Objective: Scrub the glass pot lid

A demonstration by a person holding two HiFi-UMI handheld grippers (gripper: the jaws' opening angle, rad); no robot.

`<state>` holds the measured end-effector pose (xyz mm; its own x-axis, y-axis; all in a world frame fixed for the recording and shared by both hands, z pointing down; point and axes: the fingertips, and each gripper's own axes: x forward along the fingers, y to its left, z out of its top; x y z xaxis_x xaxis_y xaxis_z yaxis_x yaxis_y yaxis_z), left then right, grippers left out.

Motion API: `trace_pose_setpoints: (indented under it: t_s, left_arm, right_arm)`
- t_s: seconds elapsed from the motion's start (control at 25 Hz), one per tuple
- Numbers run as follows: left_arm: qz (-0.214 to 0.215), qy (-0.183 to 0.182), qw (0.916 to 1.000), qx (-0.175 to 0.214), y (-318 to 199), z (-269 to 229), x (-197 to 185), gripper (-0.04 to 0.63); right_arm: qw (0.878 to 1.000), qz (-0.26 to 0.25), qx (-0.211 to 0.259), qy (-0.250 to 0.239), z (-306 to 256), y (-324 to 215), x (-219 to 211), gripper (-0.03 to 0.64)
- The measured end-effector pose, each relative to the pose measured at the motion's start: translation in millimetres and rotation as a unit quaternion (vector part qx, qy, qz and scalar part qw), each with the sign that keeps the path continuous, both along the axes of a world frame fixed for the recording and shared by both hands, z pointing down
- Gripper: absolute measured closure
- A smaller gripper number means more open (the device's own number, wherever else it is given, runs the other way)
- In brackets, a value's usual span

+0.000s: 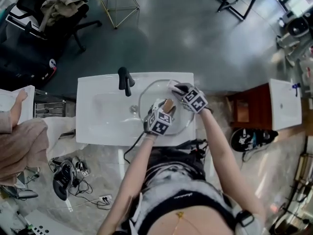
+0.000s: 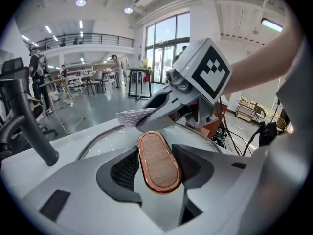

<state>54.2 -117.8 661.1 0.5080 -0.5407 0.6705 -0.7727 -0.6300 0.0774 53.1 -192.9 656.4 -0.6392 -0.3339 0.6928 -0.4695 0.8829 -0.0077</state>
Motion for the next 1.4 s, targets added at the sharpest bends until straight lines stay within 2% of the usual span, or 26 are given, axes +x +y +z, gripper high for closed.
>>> trace_pose_setpoints:
  t_s: [0.28,0.64,0.88,1.4]
  left_arm:
    - [0.001,-0.001,1.0000,0.002,-0.5,0.5,-1.1,0.370]
    - [-0.001,-0.002,1.0000,0.000,-0.2,1.3,-1.6,0.370]
    - [-0.002,-0.001,1.0000,0.002,-0.9,0.0,-0.9,0.370]
    - [-0.002,-0.003,1.0000,0.002,-1.3,-1.4,0.1,0.370]
  right_arm:
    - [0.999,0.049,0.008,-0.010,1.6,19.1,36.2,0.522]
    - [0.995,0.091,0.011,-0.028,3.1,52.6,62.1,0.522]
    - [0.996,0.090,0.014,-0.022,3.0,70.4,70.0,0.522]
    - [0.998,0.052,0.015,0.013,0.0,58.7,54.8,0.522]
